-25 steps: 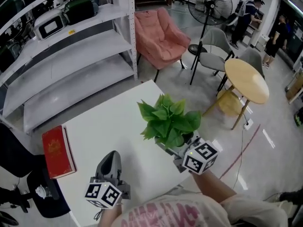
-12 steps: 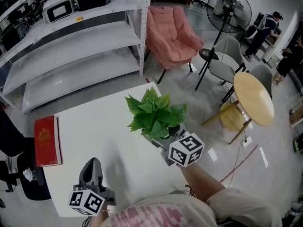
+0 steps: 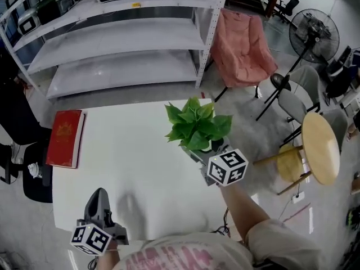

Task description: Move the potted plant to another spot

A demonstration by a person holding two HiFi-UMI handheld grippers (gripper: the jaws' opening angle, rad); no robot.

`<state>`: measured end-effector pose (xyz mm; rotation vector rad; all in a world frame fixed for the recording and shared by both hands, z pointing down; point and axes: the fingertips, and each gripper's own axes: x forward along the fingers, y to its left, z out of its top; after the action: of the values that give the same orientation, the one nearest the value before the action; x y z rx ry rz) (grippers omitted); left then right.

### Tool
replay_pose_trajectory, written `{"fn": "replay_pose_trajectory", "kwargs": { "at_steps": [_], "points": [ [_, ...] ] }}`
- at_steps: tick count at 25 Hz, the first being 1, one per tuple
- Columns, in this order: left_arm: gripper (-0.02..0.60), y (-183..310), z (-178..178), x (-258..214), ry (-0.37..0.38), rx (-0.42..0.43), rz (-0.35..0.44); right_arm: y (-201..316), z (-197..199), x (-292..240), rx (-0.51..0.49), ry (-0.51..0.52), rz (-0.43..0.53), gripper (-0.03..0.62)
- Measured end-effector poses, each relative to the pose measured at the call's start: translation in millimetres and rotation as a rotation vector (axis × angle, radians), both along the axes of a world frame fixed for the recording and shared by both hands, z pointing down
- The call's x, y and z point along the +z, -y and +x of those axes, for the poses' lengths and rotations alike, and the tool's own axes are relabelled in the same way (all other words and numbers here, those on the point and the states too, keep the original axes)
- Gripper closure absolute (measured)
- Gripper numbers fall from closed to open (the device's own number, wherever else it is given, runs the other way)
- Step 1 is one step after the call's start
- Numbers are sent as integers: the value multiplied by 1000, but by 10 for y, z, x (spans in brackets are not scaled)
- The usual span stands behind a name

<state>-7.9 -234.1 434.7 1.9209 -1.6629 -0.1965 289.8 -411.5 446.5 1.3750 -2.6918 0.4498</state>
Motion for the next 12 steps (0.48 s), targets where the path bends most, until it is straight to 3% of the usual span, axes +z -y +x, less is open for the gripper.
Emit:
{"fn": "replay_pose_trajectory", "kwargs": {
  "at_steps": [4,12],
  "points": [
    [579,-208,-163,17,-9,-90,-11,129,-47,148,-30,-16,-18,86],
    [579,-576,-346,4,37,-184,-40,291,-162,434,-39,-8,-50,86]
  ]
}}
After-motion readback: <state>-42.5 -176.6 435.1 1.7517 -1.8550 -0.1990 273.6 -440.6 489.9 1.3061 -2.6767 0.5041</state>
